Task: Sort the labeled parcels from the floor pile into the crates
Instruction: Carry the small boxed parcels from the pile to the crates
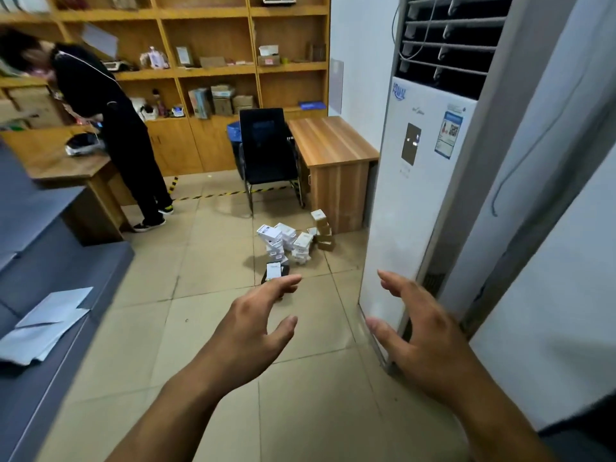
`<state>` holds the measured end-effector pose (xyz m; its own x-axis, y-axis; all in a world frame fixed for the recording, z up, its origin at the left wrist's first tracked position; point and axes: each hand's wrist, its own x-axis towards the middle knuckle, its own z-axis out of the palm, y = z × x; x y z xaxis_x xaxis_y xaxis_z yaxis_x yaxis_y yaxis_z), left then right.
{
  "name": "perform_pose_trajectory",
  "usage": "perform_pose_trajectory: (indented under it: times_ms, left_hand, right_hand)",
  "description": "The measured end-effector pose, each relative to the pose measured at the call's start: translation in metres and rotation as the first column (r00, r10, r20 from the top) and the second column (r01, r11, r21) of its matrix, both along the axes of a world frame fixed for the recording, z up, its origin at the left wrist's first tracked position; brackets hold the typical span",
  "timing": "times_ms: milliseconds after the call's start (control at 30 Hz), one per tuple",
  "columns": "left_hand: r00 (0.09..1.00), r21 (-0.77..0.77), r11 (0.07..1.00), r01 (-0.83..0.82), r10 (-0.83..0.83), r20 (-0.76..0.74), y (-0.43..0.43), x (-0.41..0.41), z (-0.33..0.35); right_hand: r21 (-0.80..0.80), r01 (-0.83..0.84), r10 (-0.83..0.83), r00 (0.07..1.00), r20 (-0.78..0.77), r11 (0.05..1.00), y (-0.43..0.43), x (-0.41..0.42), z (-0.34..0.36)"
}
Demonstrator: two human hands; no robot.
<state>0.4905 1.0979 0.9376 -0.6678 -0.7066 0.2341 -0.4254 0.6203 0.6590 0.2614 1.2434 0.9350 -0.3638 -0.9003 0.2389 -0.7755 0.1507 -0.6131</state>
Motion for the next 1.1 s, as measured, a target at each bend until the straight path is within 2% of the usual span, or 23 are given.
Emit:
perform_pose_trajectory:
  times_ms: [333, 500, 867, 1100]
  left_hand:
    - [0.995, 0.099, 0.99, -0.097, 0.099, -0.013, -0.123, -0.024, -0.036]
    - [0.983, 0.174, 0.97, -0.169, 0.18, -0.049, -0.224, -0.019, -0.057]
    - [0.962, 0.266, 0.941, -0.208, 0.246, -0.12, -0.429, -0.064, -0.071]
    - [0.937, 0.334, 0.891, -0.306, 0.344, -0.058, -0.519, -0.12, -0.103]
  right_hand:
    - [-0.01, -0.018, 0.019, 0.998, 0.054, 1.0, -0.134, -0.042, -0.033]
    - [-0.041, 0.012, -0.012, 1.0, 0.003, 0.999, -0.236, -0.048, -0.035]
    - [0.083, 0.015, -0.009, 0.997, -0.077, 0.996, -0.427, -0.091, -0.051]
    - [0.127, 0.014, -0.017, 1.0, 0.023, 0.992, -0.522, -0.161, -0.095]
